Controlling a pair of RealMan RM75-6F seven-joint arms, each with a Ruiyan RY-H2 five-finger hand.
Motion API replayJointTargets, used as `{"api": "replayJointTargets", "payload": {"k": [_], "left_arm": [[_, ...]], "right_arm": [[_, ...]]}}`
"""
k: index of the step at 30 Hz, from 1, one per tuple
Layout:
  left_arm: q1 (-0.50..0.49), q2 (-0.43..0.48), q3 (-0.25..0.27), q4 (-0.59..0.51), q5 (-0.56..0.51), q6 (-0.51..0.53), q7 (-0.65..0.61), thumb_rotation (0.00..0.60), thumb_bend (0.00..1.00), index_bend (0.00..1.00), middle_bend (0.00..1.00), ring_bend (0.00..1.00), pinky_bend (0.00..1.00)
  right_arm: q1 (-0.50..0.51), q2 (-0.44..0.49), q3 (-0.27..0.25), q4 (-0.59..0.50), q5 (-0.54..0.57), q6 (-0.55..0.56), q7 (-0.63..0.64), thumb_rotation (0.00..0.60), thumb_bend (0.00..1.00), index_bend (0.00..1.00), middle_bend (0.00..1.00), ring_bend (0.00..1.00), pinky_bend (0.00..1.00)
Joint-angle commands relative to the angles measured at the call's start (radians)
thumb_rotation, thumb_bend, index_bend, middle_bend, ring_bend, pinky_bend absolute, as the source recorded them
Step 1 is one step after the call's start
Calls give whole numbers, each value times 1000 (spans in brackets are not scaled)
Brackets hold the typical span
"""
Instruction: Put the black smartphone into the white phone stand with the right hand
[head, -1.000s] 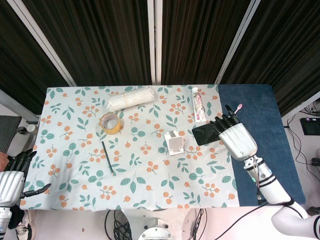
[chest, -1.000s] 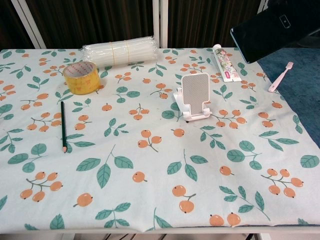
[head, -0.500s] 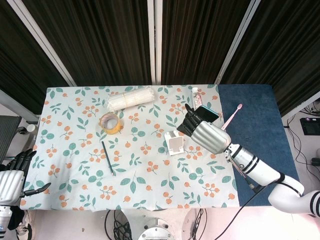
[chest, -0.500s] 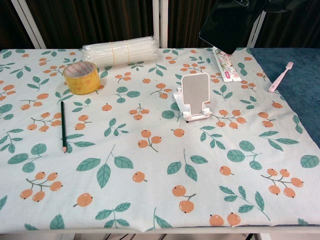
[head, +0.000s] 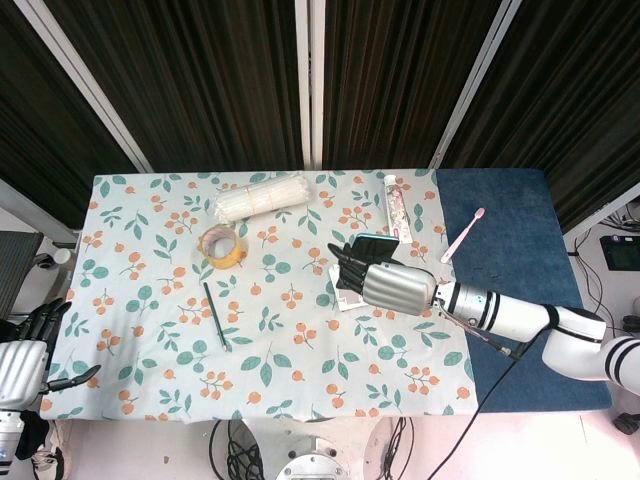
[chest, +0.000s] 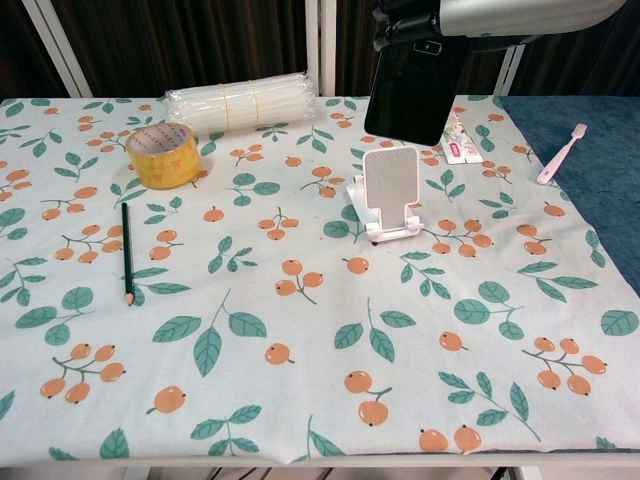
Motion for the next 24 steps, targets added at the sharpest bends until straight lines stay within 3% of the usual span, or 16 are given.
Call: {"api": "replayJointTargets", "payload": {"k": [1, 11, 24], "left_arm": [[0, -1, 1, 2, -1, -3, 1, 302, 75, 74, 62, 69, 216], [-1, -2, 1, 2, -6, -8, 7, 303, 75, 74, 62, 69, 216], [-4, -7, 1, 4, -8, -16, 11, 304, 74, 74, 62, 69, 216]], "right_arm": [[52, -27, -37, 87, -74, 65, 79, 600, 320, 580, 342, 361, 0], [110, -62, -80, 215, -147, 123, 160, 600, 319, 512, 317, 332, 0], [150, -85, -128, 282, -155, 74, 178, 600, 320, 508, 298, 304, 0]]}}
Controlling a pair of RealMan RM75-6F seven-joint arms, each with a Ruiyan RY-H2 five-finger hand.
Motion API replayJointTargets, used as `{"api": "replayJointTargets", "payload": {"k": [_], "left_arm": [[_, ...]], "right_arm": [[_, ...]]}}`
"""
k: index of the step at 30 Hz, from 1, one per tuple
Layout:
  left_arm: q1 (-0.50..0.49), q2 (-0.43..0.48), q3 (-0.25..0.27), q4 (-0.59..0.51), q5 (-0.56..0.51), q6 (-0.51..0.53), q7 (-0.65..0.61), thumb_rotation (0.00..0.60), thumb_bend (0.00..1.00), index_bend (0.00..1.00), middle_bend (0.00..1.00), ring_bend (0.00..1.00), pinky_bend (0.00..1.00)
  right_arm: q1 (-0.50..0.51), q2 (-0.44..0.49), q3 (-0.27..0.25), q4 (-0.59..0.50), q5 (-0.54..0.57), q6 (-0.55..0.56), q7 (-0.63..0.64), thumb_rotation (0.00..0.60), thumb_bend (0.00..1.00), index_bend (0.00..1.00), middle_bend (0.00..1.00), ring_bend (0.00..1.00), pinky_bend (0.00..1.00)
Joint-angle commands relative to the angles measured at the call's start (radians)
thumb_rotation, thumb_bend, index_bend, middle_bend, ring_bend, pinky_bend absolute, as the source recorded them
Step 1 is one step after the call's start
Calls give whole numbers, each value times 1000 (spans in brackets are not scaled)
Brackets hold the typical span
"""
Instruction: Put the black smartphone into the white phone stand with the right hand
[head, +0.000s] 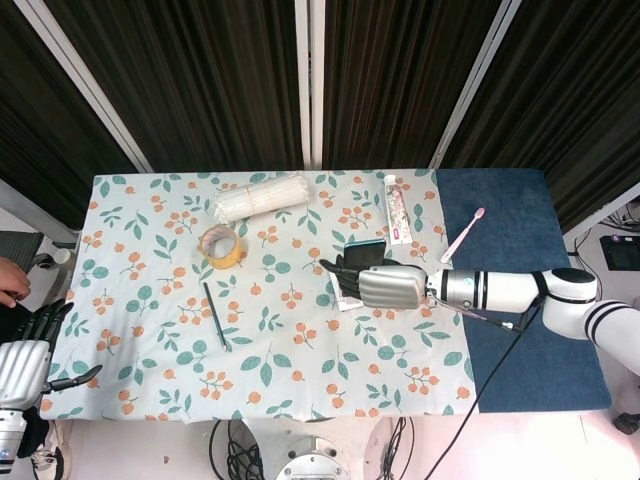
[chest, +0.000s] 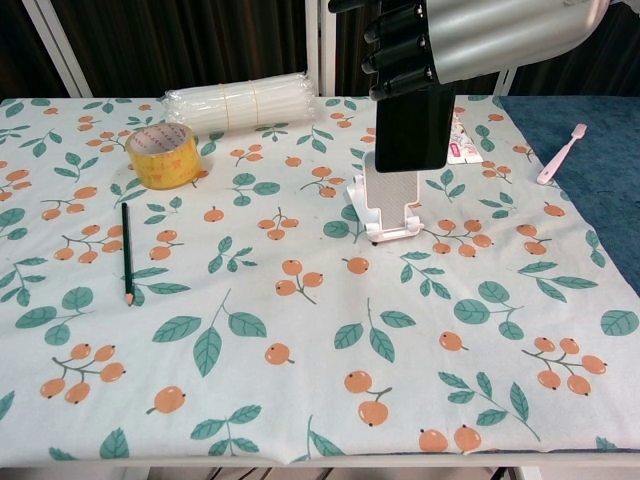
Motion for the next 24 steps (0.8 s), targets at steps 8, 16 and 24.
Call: {"api": "replayJointTargets", "payload": {"k": [8, 16, 24], "left_arm": [[3, -2, 0, 11, -1, 5, -12, 305, 74, 74, 62, 69, 215], [4, -1, 1, 16, 1, 7, -21, 301, 75, 74, 62, 69, 216], [7, 0, 1, 20, -1, 8, -27, 301, 75, 74, 62, 69, 216]], "right_arm": [[27, -36, -38, 53, -15, -3, 11, 600, 320, 472, 273, 279, 0], [32, -75, -58, 84, 2, -15, 18, 600, 322, 472, 271, 276, 0], [30, -106, -71, 108, 23, -23, 13, 600, 322, 472, 263, 268, 0]]}}
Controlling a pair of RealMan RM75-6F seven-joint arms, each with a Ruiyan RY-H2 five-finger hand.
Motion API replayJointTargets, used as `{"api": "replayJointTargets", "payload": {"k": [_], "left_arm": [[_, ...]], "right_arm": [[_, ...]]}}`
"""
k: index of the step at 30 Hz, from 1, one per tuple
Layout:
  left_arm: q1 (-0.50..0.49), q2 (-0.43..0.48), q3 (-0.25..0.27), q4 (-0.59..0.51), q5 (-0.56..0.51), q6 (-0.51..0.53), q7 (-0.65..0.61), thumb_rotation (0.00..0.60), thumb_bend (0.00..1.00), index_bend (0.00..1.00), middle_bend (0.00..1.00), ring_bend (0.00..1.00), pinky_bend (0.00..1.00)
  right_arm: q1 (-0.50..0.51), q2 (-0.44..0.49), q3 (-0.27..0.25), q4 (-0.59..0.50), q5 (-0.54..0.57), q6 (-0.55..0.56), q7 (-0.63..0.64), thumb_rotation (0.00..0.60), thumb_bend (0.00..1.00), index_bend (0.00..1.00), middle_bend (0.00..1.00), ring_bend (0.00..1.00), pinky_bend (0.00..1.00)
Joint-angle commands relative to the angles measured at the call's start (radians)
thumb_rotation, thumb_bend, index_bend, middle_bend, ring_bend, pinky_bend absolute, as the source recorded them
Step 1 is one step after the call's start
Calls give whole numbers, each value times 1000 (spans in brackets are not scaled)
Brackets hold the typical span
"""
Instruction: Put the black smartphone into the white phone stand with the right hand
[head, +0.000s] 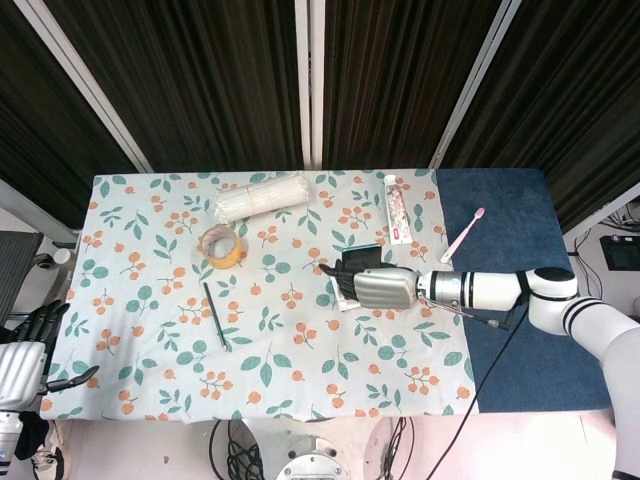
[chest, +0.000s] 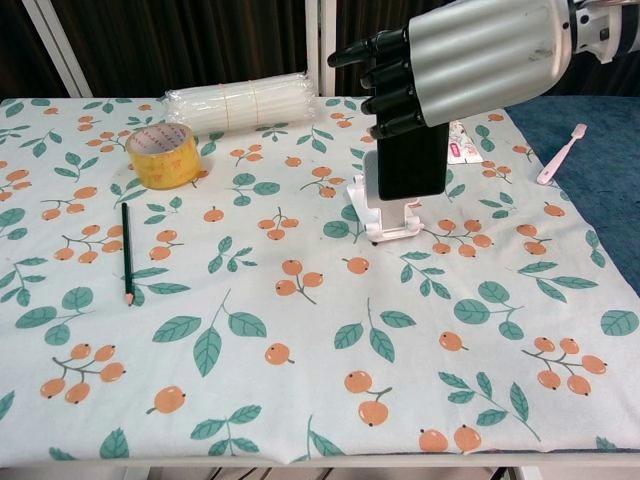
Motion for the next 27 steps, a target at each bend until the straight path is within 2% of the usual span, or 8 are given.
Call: {"api": "replayJointTargets", "payload": {"k": [1, 13, 27], "left_arm": [[0, 0, 0, 1, 0, 0, -2, 298, 75, 74, 62, 69, 216], [2, -2, 2, 12, -6, -9, -10, 301, 75, 74, 62, 69, 216], [7, -7, 3, 28, -10, -7, -22, 303, 75, 75, 62, 69, 216]], "right_arm": [[1, -8, -5, 8, 5, -1, 1, 600, 322, 472, 264, 267, 0], [-2, -61, -13, 48, 35, 16, 3, 600, 323, 472, 268, 265, 0], [4, -110, -47, 90, 50, -4, 11, 600, 327, 472, 261, 255, 0]]}}
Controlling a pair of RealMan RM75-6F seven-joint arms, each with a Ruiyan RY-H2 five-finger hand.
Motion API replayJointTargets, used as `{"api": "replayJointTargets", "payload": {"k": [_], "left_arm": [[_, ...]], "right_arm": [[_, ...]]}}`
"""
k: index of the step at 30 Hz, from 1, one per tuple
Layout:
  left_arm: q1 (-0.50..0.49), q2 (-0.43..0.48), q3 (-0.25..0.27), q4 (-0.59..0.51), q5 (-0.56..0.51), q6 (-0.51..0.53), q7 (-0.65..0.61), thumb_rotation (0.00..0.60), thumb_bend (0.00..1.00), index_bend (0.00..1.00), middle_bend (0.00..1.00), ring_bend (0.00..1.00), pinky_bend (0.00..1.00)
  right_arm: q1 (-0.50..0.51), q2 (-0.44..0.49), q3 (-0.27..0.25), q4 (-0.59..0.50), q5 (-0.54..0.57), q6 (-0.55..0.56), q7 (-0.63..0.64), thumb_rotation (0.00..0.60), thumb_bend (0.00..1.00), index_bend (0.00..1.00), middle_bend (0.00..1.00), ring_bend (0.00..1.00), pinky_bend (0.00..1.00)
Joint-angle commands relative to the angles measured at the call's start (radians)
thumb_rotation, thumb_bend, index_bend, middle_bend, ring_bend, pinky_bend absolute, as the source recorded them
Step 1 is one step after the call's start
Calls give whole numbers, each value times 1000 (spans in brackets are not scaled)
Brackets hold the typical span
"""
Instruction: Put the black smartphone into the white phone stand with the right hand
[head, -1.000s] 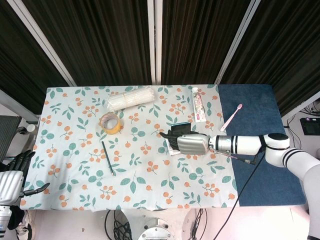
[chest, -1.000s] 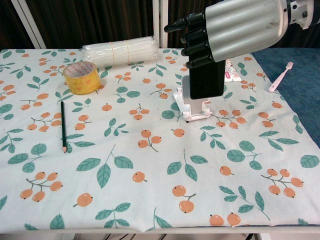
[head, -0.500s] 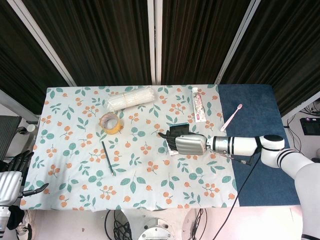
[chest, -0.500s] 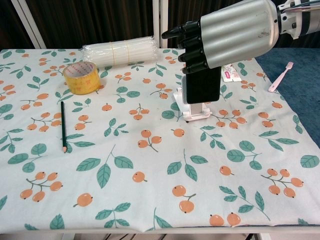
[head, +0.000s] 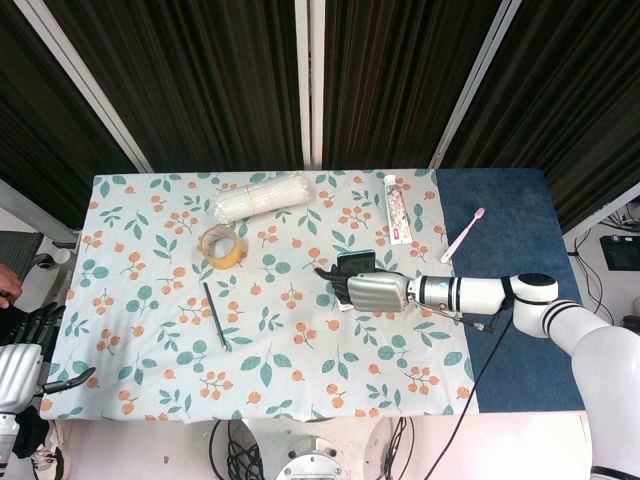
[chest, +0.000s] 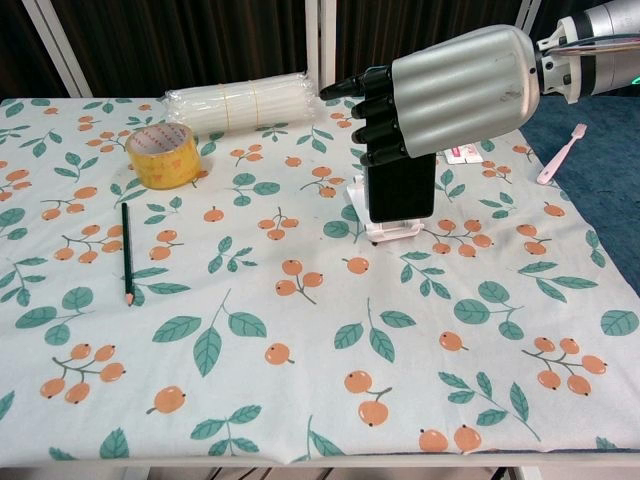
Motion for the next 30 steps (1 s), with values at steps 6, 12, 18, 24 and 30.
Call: {"api": "replayJointTargets", "payload": {"k": [6, 12, 18, 24, 30], "left_arm": [[0, -5, 2, 7, -2, -6, -2, 301, 75, 75, 62, 69, 216], [3, -7, 2, 13, -6, -7, -9, 302, 75, 75, 62, 69, 216], [3, -10, 3, 22, -8, -12, -16, 301, 75, 75, 62, 69, 216], [4, -10, 1, 24, -9, -11, -19, 302, 75, 76, 62, 69, 216], [2, -10, 0, 24, -9, -15, -20, 304, 74, 80, 62, 69, 216]], "right_arm": [[7, -20, -10, 14, 6, 5, 6, 600, 327, 471, 259, 255, 0], [14, -24, -24, 19, 7, 2, 10, 600, 327, 471, 258, 254, 0], [16, -31, -33, 25, 11, 1, 9, 600, 328, 471, 258, 250, 0], [19, -35, -36, 29, 18, 2, 10, 600, 328, 471, 257, 248, 0], [18, -32, -40, 27, 30, -7, 5, 600, 327, 446, 241, 212, 0]]}}
